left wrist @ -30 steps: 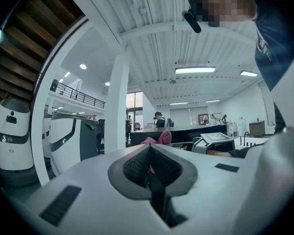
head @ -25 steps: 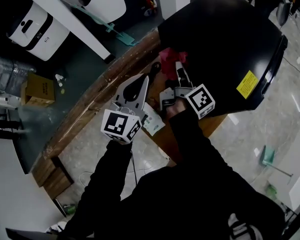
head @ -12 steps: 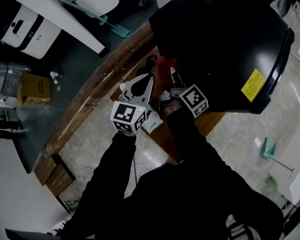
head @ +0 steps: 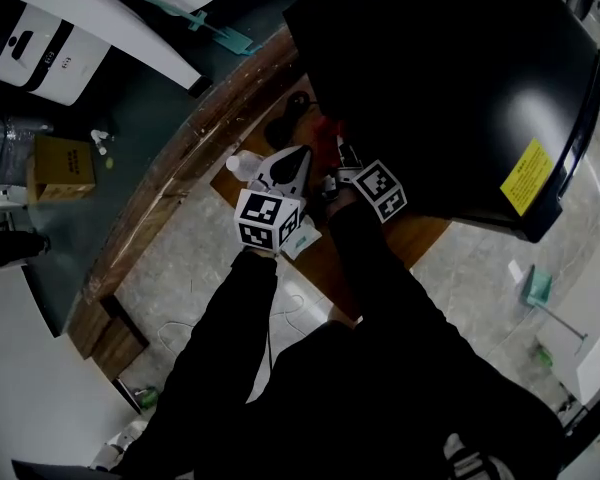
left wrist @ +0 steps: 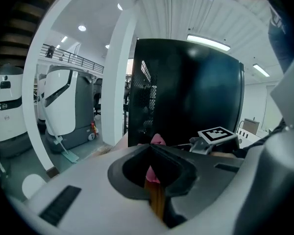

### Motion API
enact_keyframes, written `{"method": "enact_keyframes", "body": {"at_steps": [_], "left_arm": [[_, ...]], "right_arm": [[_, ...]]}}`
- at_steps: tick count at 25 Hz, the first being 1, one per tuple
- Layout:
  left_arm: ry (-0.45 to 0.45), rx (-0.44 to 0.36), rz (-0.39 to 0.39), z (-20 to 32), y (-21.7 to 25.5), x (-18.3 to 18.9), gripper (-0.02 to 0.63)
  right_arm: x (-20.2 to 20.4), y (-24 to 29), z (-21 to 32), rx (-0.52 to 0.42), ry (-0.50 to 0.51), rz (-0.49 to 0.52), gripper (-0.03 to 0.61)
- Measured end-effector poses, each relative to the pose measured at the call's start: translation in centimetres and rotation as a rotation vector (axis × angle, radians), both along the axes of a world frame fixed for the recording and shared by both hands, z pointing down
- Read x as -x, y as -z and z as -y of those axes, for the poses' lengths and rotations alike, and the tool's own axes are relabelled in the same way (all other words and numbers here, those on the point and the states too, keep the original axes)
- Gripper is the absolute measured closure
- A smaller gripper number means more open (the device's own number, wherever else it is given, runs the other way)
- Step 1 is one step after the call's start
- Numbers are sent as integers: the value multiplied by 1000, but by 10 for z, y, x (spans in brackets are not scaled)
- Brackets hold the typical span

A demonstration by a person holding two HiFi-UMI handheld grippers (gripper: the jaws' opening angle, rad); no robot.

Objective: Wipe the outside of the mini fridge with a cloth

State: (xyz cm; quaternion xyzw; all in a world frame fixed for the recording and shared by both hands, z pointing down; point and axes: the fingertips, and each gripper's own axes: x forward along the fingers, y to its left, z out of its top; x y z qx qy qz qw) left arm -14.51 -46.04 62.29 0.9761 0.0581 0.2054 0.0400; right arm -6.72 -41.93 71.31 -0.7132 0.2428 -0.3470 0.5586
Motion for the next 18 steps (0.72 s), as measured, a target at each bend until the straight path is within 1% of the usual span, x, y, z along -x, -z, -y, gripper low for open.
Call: {"method": "enact_keyframes", "body": {"at_steps": [2, 6, 12, 15, 17, 18], "left_arm": [[11, -1, 17, 1, -13, 2, 607], [36, 18, 11, -4, -24, 7, 607], [38, 45, 23, -15, -39, 19, 607], [50, 65, 22, -15, -38, 27, 607], [58, 75, 1, -16, -28, 35, 607], [62, 78, -12, -16, -21, 41, 607]], "right_arm": [[0, -19, -1, 22, -4, 25, 485], [1, -57, -2, 42, -15, 83, 486], [0, -96, -2, 83, -18, 120, 486], [2, -102, -2, 92, -15, 138, 486], [8, -91, 3, 90, 14, 123, 488], [15, -80, 7, 86, 41, 100, 488]]}}
